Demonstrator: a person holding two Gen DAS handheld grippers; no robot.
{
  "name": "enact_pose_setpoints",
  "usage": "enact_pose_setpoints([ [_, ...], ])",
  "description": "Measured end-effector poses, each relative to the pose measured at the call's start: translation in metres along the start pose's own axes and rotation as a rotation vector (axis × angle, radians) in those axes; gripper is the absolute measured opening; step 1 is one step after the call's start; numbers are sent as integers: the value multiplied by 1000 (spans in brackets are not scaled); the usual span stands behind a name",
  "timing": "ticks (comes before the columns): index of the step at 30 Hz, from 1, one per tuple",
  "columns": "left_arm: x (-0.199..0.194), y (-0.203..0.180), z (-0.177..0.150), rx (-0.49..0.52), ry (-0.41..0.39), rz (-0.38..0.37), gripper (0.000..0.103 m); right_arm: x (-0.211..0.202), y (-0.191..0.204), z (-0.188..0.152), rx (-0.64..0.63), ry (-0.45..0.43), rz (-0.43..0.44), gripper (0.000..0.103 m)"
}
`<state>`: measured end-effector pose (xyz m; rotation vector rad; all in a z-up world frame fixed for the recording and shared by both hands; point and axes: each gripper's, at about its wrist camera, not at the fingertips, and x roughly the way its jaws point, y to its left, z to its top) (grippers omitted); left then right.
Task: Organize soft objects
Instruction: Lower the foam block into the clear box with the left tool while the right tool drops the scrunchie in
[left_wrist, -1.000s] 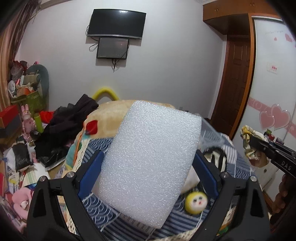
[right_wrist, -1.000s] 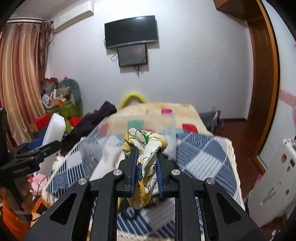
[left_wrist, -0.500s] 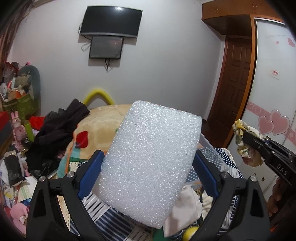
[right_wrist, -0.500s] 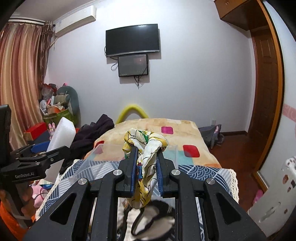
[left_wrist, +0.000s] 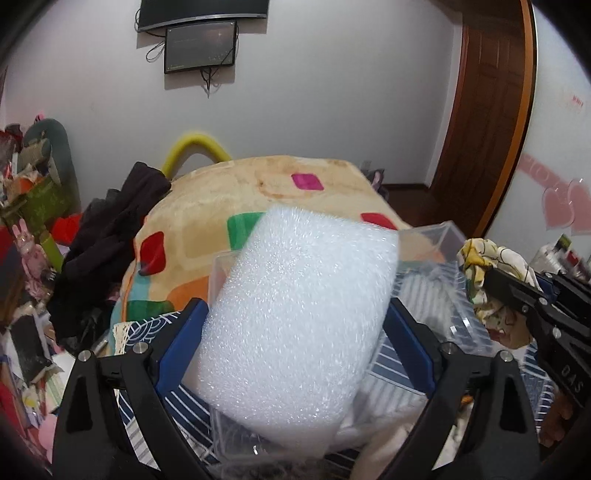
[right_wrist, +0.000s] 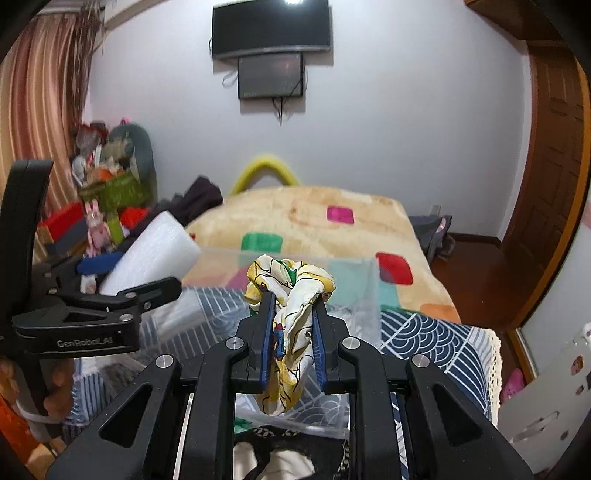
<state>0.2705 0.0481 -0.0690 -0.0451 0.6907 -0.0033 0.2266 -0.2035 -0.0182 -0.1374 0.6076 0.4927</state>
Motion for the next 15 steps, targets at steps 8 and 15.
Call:
enact_pose_setpoints([
  [8, 23, -16, -7, 75, 53, 15, 95, 31, 2, -10, -60, 132, -1, 17],
  [15, 38, -12, -13, 47, 120, 0, 95, 35, 2, -14, -89, 170, -7, 23],
])
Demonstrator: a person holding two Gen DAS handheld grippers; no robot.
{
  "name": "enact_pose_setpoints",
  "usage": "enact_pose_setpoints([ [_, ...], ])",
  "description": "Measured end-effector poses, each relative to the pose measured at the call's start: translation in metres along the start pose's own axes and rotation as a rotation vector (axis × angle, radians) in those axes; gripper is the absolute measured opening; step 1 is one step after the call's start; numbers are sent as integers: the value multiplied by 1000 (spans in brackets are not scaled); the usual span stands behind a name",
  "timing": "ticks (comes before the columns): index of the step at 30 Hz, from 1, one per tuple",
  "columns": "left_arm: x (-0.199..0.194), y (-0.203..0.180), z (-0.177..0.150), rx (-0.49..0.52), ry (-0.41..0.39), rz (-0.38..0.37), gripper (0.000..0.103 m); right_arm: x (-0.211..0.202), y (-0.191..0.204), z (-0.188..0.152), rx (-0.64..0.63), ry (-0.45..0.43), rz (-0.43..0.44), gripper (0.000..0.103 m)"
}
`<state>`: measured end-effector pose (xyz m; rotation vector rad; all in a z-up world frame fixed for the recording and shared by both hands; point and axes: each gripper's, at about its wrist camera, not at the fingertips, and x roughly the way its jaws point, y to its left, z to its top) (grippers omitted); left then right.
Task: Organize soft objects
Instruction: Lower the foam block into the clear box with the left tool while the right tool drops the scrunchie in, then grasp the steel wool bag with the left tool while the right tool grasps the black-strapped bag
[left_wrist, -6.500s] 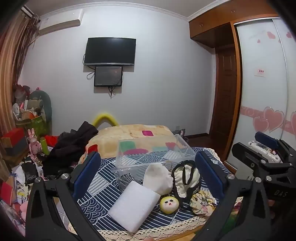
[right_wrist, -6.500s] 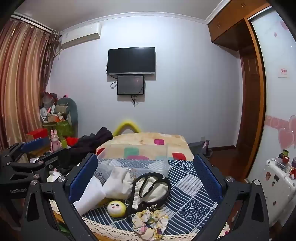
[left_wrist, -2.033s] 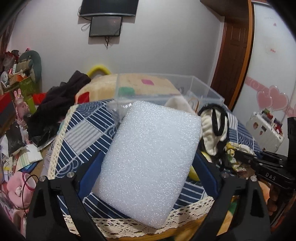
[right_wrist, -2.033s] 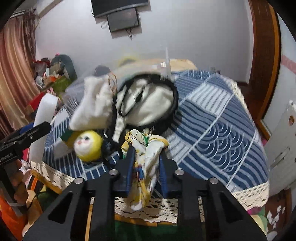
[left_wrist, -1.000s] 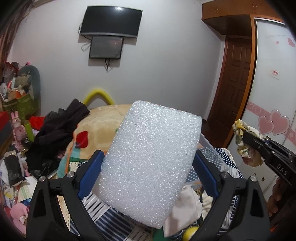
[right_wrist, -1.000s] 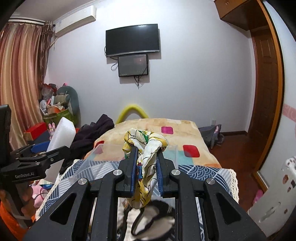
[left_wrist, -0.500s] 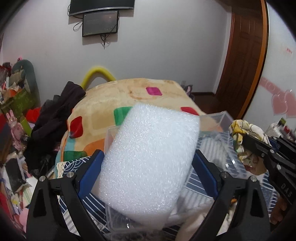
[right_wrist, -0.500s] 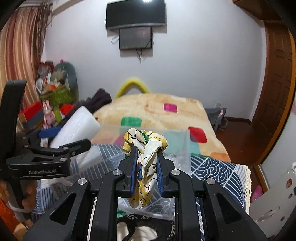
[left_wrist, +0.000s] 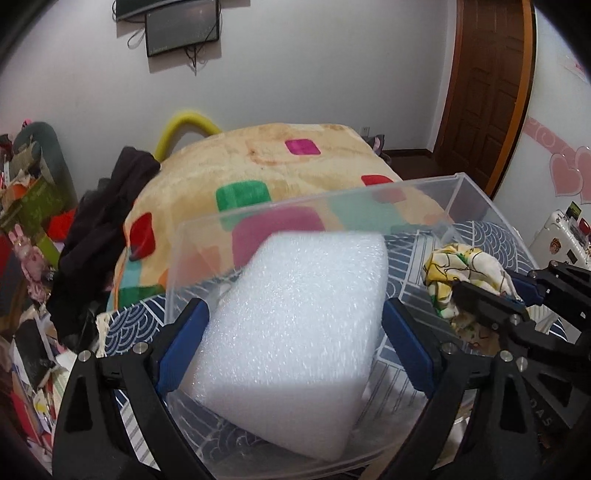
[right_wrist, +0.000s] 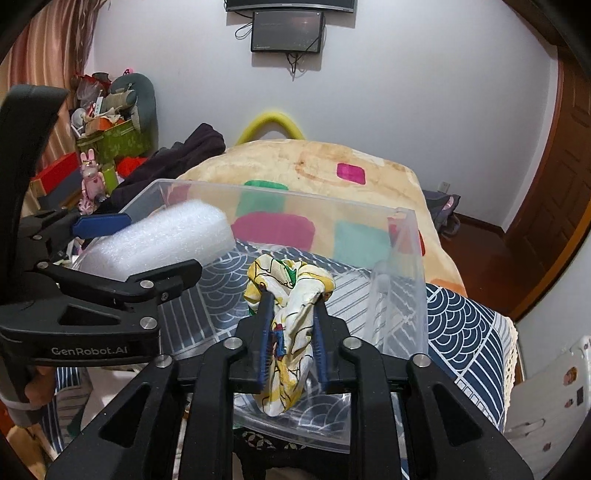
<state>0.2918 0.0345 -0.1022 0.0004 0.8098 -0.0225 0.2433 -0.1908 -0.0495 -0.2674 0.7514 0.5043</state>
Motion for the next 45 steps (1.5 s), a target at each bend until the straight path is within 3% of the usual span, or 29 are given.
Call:
enact_pose_setpoints([
  [4, -6, -3, -3, 12, -6, 2, 96, -7, 0, 0, -7, -31, -4, 46],
  [11, -36, -7, -3, 19, -66, -10, 98, -34, -1, 0, -8, -110, -31, 56],
  [19, -91, -4, -7, 5, -188, -6, 101, -69, -1, 5, 4, -221, -52, 70],
  [28, -143, 3, -30, -20, -311, -5, 103, -105, 8, -5, 12, -340, -76, 79],
  [37, -135, 19, -67, -77, -282, 4, 103, -97, 10, -29, 50, -297, -58, 80],
  [45, -89, 27, -104, -107, -165, 24, 103, -73, 5, -58, 99, -183, -35, 80],
])
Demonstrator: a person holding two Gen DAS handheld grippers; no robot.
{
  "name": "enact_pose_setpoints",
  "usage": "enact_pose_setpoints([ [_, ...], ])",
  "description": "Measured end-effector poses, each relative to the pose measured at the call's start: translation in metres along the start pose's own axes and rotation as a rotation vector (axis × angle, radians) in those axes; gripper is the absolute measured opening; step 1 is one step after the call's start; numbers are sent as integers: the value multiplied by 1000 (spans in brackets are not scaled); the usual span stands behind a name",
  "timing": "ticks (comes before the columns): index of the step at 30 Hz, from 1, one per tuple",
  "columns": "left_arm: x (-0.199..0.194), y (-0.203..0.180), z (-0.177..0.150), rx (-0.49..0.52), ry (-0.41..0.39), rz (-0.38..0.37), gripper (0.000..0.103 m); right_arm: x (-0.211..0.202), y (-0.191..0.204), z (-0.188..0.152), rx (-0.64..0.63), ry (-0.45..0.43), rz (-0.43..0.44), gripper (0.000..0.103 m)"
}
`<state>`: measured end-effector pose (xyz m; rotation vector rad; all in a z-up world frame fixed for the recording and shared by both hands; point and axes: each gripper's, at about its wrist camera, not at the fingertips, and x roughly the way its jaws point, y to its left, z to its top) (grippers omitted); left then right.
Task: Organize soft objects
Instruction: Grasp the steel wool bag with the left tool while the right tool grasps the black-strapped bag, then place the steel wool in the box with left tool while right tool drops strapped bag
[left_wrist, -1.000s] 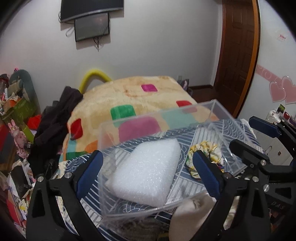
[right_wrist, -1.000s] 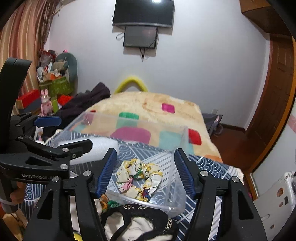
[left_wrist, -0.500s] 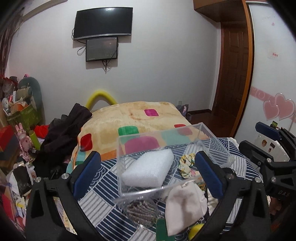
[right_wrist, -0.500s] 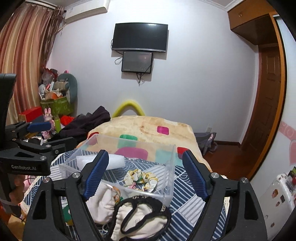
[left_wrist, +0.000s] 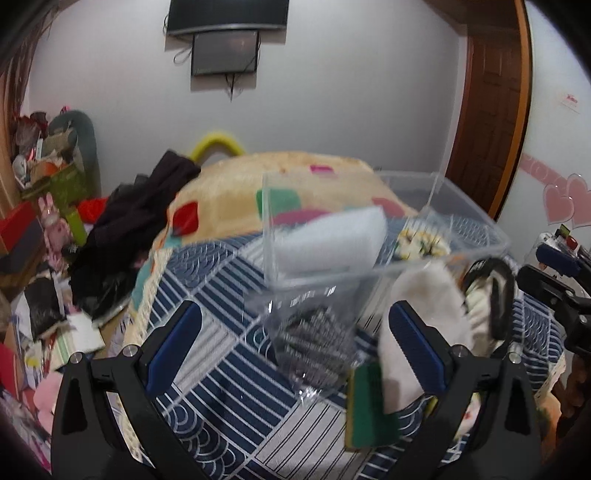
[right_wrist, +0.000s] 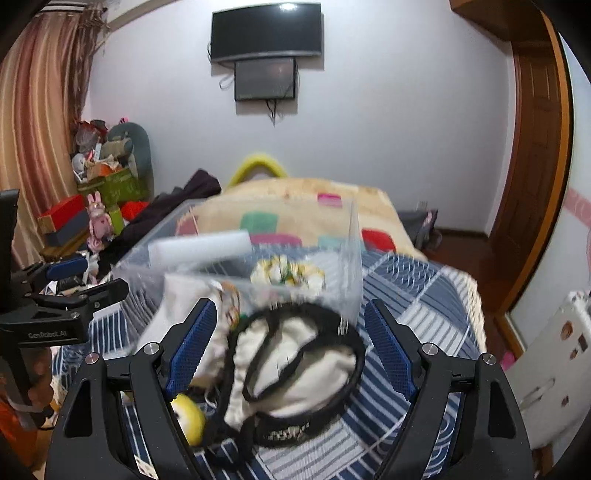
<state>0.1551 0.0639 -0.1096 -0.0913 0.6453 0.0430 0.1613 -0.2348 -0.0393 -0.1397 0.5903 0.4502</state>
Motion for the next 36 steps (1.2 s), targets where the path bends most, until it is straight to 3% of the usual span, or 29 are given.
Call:
enact_pose_setpoints([
  [11, 29, 0, -15, -30, 75, -16, 103, 20, -20, -35, 83, 134, 15, 80],
  [13, 33, 0, -18, -27, 81, -18, 99, 21, -22, -37, 97, 137, 28, 80],
  [19, 46, -1, -23, -39, 137, -84, 61, 18, -22, -39, 97, 133, 39, 55],
  [25, 39, -2, -26, -42, 124, -109, 40, 12, -21, -37, 63, 117, 27, 23],
  [30, 27, -3, -30, -35, 106, -95, 33, 6, -17, -34, 44, 90, 34, 13],
  [36, 8, -2, -33, -36, 74, -63, 31, -7, -15, -31, 27, 41, 21, 13],
])
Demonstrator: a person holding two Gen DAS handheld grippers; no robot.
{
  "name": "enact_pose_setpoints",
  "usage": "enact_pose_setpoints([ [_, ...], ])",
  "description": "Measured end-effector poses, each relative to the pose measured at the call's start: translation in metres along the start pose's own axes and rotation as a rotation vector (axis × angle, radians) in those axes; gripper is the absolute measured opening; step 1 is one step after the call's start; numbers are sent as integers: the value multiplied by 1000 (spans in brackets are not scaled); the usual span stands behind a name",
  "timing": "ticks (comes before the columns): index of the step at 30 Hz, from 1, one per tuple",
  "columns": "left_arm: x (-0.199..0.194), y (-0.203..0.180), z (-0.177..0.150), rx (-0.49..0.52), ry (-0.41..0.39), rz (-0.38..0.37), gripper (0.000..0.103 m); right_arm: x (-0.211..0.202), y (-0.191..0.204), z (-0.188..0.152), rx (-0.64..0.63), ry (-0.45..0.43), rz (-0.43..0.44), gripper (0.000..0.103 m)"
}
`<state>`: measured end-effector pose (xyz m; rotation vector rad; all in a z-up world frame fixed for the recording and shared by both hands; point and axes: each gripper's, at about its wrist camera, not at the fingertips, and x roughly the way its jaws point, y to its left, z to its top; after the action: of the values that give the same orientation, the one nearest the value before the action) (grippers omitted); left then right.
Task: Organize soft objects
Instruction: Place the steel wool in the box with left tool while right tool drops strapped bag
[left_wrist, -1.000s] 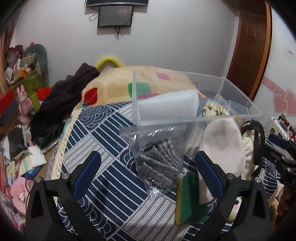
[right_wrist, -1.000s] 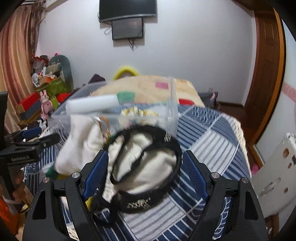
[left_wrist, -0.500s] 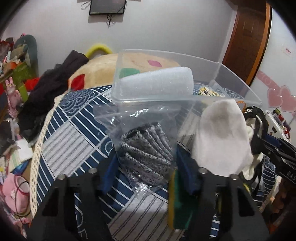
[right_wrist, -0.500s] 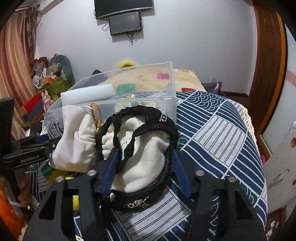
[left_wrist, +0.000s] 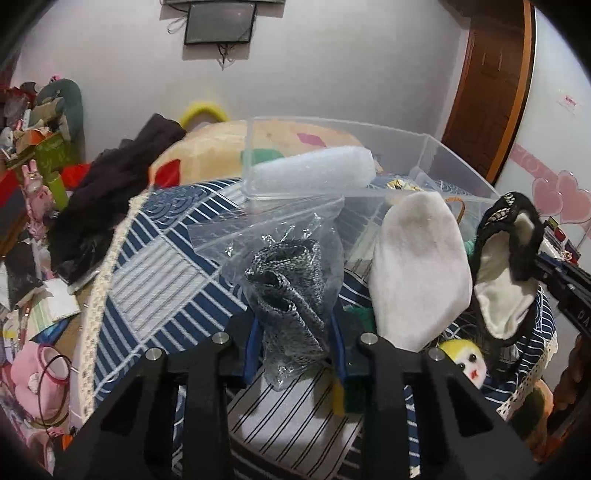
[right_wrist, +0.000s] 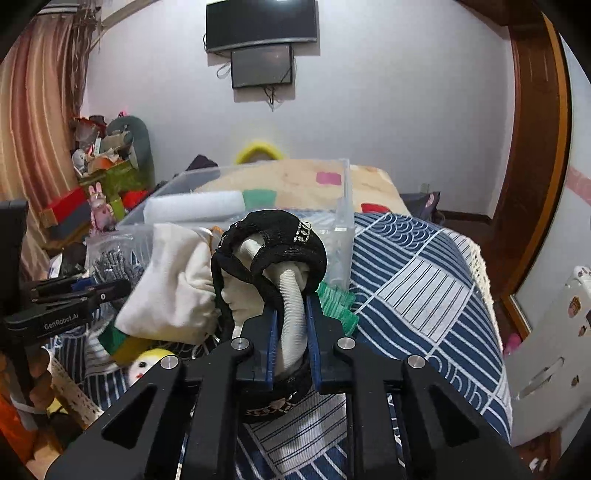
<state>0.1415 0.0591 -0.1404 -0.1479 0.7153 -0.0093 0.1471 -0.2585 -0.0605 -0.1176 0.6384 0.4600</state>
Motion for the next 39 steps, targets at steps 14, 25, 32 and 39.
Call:
enact_pose_setpoints([
  [14, -58, 3, 27, 1, -157, 10, 31, -33, -9, 24, 28, -125, -30, 13],
  [25, -64, -4, 74, 28, -252, 18, 31, -40, 3, 65, -15, -257, -65, 13],
  [32, -32, -2, 104, 77, -190, 16, 31, -20, 12, 84, -32, -278, -99, 13],
  [39, 2, -9, 116, 123, -163, 93, 31, 11, 19, 91, -62, -246, -132, 13],
])
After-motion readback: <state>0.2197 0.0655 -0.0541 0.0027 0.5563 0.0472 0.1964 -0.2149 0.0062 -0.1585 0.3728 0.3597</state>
